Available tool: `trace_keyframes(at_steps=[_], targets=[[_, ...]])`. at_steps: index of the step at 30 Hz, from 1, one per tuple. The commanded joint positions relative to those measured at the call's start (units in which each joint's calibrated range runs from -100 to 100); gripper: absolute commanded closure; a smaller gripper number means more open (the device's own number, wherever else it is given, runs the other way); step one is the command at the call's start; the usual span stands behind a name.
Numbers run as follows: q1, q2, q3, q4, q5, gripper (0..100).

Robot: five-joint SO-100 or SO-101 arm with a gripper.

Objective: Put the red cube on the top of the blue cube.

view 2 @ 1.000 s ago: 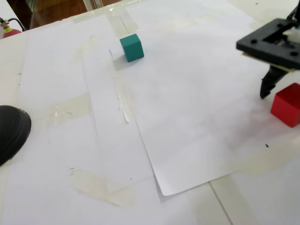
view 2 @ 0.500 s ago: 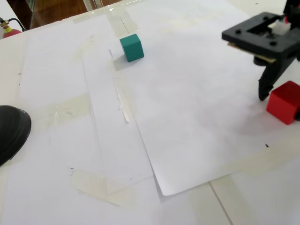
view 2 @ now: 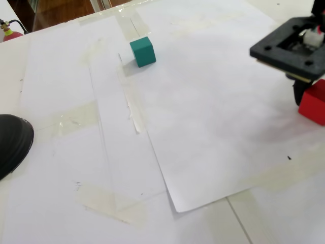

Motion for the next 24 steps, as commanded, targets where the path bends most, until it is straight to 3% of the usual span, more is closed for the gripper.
trace_keyframes(at_steps=[1, 24], targets=[[3.6, -4.1, -8.8, 8.5, 2.8, 84], [18.1, -3.0, -32.2, 26.7, 12.4, 85]])
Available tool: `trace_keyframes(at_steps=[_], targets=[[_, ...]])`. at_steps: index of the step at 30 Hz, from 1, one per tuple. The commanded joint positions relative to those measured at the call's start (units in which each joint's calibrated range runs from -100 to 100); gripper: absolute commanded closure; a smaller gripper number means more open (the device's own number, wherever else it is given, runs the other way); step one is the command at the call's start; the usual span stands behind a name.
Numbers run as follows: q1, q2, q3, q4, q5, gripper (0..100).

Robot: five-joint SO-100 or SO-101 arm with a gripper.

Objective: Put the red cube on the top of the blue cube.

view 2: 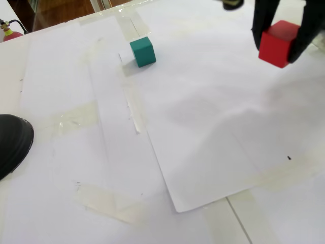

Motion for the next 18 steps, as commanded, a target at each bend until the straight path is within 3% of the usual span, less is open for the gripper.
trace_keyframes(at_steps=[1, 18], targets=[[5.0, -2.5, -11.8, 4.4, 3.0, 85], [20.3, 17.1, -41.6, 12.8, 10.2, 86]])
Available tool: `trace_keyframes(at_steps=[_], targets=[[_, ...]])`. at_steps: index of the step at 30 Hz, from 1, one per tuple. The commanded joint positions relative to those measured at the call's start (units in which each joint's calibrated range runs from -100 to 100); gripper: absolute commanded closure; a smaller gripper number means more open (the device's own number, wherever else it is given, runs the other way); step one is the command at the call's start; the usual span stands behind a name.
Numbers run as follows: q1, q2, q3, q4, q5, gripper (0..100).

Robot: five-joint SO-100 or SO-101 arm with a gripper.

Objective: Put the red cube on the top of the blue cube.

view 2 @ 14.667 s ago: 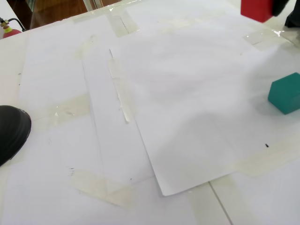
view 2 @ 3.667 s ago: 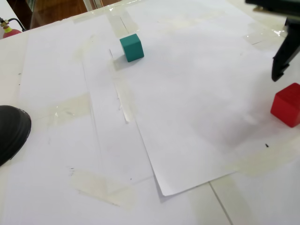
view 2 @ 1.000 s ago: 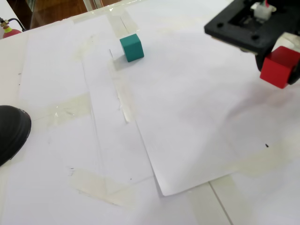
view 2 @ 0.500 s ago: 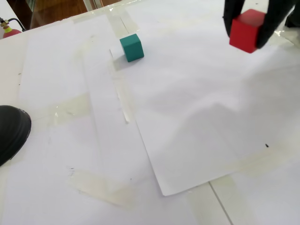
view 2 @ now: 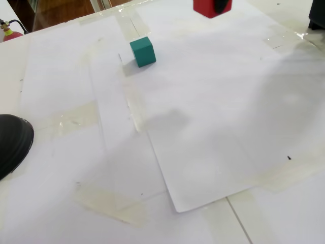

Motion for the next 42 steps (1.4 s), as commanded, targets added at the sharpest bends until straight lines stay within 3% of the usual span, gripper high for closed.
trace_keyframes(at_steps=[1, 22, 42], targets=[[3.1, 3.1, -9.8, 0.5, 1.3, 86], [14.0, 21.2, -27.6, 0.6, 7.2, 86], [15.0, 34.7, -42.3, -2.1, 6.8, 87]])
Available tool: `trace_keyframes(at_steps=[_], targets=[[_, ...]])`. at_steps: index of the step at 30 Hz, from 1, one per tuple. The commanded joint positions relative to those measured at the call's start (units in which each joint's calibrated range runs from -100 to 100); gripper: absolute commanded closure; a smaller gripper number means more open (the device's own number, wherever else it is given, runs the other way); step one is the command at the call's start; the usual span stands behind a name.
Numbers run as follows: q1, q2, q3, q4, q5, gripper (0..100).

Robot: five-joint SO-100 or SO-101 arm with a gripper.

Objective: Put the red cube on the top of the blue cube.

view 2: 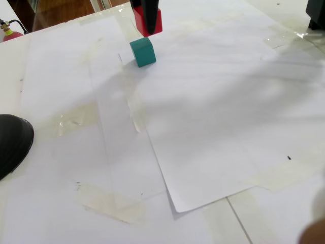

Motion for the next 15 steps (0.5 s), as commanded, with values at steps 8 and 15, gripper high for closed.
trace_keyframes(at_steps=[8, 15], targets=[[-0.1, 1.3, -9.5, 0.5, -0.4, 87], [0.0, 4.0, -13.0, 1.2, -0.6, 87]])
